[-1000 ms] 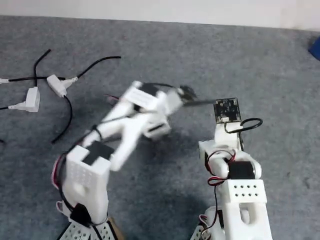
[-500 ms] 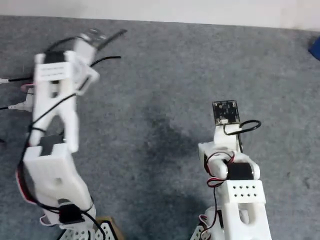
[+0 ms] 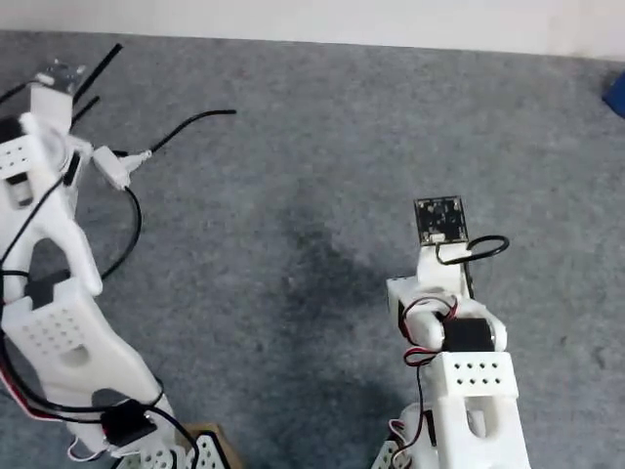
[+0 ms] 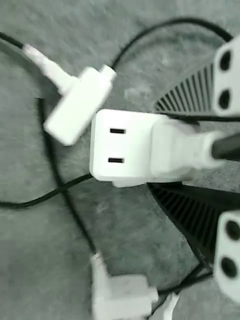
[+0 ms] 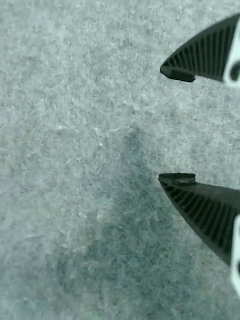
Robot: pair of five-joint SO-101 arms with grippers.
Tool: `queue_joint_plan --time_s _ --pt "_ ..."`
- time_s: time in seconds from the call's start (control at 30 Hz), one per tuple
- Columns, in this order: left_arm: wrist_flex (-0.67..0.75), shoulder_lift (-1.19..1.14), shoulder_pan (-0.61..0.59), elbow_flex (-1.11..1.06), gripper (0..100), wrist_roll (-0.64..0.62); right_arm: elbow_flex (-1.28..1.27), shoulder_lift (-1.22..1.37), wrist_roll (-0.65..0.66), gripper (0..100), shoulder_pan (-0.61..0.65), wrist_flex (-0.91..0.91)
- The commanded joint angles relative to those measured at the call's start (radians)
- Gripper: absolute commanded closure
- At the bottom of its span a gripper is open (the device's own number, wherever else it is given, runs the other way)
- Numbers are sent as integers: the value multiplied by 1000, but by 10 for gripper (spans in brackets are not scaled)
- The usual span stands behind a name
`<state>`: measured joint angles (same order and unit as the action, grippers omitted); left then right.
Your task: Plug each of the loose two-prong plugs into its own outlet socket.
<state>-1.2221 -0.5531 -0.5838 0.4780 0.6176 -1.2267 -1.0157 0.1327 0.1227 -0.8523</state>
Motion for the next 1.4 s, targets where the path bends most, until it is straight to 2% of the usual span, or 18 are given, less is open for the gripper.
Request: queue_joint_plan --time_s 0.0,0.17,0.23,0.37,0.5,0.6,0.67,0.8,0.83,0.97,1.1,1.2,1.37 --pt "17 -18 -33 67 878 40 5 -12 -9 710 -10 19" --pt "11 -44 -53 90 591 40 5 -12 -11 710 -10 19" --pt "9 -44 -54 90 531 40 5 -12 -11 710 -10 19" --pt "-8 -44 -51 91 530 40 4 -15 -11 710 -10 19" --pt "-110 -10 -38 128 537 37 12 -19 -11 710 -13 5" --pt "-224 61 5 165 598 35 62 -25 -9 716 -12 -74" --pt "-325 131 48 179 653 35 117 -50 -8 776 -13 -156" --pt "-517 303 151 177 729 -2 180 -176 -6 995 -13 -249" --pt "-543 348 176 165 729 -26 177 -222 -5 992 -13 -259" --pt "-551 552 262 7 730 -87 117 -446 -2 977 -12 -311" --pt "-545 786 355 -232 732 -118 30 -676 80 977 -16 -420" --pt "-529 967 406 -397 732 -133 -44 -811 133 977 -47 -430" --pt "-422 1253 433 -704 730 -135 -74 -789 149 977 -54 -430"
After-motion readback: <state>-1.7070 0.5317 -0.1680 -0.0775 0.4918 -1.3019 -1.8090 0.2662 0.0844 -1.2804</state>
